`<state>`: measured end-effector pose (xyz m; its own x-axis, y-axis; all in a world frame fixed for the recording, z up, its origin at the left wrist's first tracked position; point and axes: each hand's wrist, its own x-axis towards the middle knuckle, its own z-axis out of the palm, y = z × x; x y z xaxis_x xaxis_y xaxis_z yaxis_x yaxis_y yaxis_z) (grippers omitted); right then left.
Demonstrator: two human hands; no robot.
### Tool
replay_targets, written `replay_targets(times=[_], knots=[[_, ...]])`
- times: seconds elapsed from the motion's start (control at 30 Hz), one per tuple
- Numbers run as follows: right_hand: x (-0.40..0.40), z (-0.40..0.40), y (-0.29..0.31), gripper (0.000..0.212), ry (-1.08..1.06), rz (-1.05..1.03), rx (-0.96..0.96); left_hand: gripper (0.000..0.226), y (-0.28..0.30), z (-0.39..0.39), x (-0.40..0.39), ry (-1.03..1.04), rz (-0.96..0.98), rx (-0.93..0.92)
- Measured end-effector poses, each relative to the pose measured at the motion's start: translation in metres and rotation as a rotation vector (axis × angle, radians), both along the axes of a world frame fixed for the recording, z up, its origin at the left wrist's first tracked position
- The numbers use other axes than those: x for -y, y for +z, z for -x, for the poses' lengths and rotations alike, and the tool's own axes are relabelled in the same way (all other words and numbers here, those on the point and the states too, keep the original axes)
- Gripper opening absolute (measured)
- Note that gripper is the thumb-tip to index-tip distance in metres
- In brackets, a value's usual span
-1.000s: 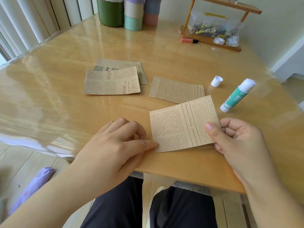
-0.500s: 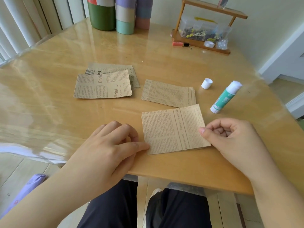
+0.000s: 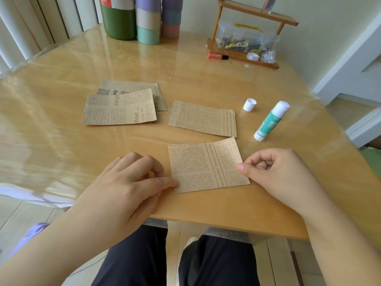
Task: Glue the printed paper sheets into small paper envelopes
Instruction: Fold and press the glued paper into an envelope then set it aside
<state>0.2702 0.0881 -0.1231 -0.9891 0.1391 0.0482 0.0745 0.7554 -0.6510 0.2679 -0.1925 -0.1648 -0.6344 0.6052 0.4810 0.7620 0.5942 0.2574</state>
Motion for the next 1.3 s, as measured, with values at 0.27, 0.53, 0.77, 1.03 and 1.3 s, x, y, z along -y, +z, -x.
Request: replay_targets(times=[0.27,0.53,0.77,1.03,1.3], knots=[[0.001,0.001,0.002,0.019,-0.001,-0.010,0.022,0.034,0.001,0.000,0.000,0.002,0.001,-0.002],[0.001,-0.001,0.001,0.018,-0.010,0.000,0.018,0.034,0.001,0.000,0.000,-0.002,0.005,0.007],[0.005,-0.004,0.001,0.017,-0.030,-0.064,-0.017,0.034,0.005,-0.001,-0.003,0.031,0.052,-0.024],[0.048,-0.011,0.007,0.013,0.186,-0.183,-0.188,0.031,0.021,0.006,-0.043,0.273,0.113,-0.028],[0.063,-0.011,-0.005,0.013,0.260,-0.161,-0.144,0.024,0.007,0.004,-0.057,0.391,0.054,-0.018]])
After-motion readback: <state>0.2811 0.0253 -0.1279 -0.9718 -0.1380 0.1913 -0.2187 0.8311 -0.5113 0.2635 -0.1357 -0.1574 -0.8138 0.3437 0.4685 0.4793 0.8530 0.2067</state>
